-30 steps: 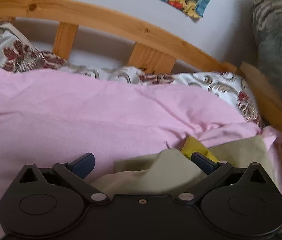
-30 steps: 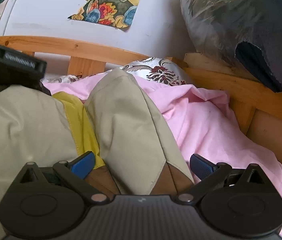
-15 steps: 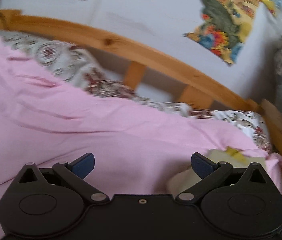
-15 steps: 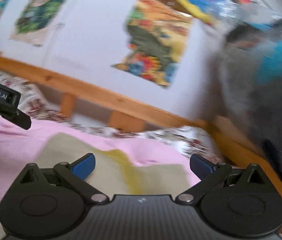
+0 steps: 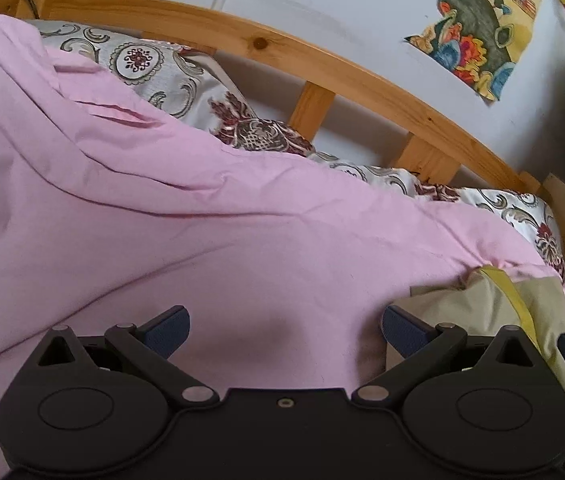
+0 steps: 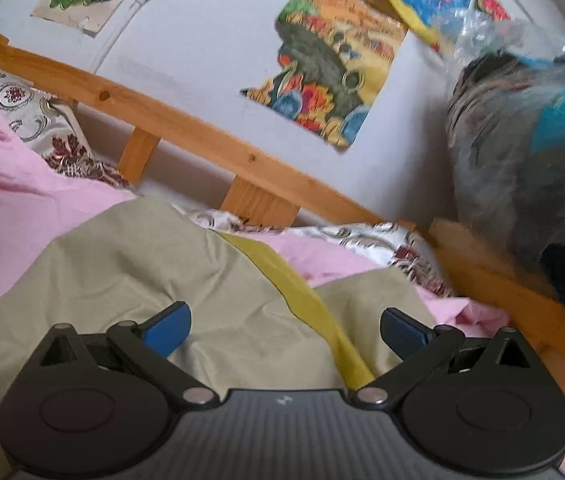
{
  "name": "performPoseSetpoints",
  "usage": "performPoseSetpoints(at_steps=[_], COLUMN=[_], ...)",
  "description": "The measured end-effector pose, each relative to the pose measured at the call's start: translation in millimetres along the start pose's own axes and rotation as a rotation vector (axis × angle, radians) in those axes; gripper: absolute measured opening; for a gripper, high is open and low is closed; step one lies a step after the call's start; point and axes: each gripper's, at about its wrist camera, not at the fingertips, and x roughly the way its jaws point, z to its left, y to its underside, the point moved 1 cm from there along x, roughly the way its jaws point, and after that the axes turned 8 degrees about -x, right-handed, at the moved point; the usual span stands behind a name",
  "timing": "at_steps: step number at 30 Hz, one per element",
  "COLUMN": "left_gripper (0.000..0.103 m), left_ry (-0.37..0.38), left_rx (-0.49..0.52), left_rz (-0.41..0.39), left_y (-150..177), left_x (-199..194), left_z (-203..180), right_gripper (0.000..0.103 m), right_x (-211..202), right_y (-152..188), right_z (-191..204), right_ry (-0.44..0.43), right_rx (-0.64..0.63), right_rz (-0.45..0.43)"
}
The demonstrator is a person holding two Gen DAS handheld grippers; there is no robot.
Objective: Fold large clothes
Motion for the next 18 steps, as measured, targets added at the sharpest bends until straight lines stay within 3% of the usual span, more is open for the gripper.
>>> performPoseSetpoints(at_steps=[10,18], left_gripper=[0.102,0.102], left_ry=[0.026,0.043], left_rx=[0.054,0.092], left_rz=[0.112,0.131], left_y=[21,28], left_x=[-19,-32], left_z=[-15,-30], right_gripper=[0.103,0.103], right_x=[-9,-17], right_y=[-1,-6], right_z=[-8,-45], right_ry=[0.039,-0.085], right_rx=[0.022,0.15], right_rz=[-0.044,-0.039])
